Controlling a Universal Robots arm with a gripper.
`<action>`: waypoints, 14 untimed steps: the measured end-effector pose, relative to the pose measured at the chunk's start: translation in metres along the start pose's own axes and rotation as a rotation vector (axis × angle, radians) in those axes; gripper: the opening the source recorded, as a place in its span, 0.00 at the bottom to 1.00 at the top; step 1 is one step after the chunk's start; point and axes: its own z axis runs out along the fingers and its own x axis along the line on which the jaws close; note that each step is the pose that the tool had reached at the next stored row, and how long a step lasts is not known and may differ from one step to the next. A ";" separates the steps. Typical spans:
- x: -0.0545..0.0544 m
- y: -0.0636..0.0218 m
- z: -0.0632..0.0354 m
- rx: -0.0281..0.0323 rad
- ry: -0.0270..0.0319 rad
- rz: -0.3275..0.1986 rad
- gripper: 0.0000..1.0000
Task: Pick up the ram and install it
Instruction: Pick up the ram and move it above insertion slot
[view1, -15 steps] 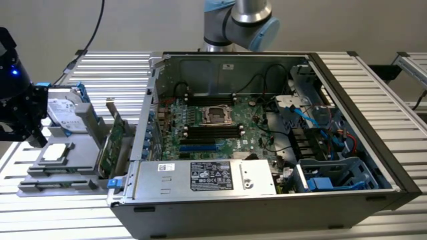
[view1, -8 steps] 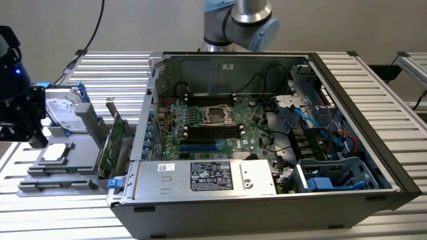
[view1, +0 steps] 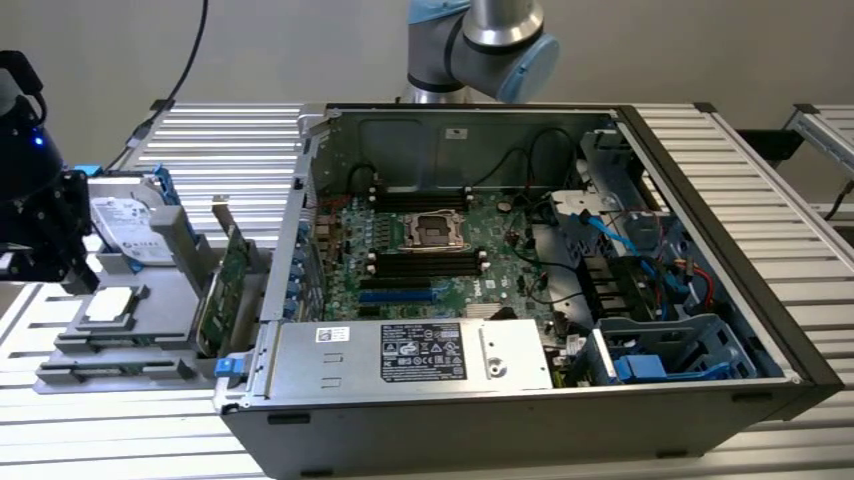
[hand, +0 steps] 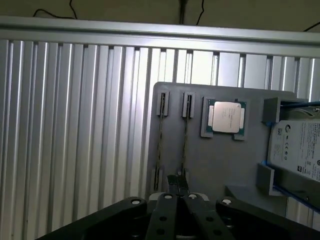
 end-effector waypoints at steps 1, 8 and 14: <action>0.000 0.0000 0.0000 0.0000 0.0000 0.000 0.16; 0.000 -0.0001 0.0075 0.0000 0.0001 0.000 0.30; 0.001 0.0001 0.0187 0.0001 0.0000 0.000 0.30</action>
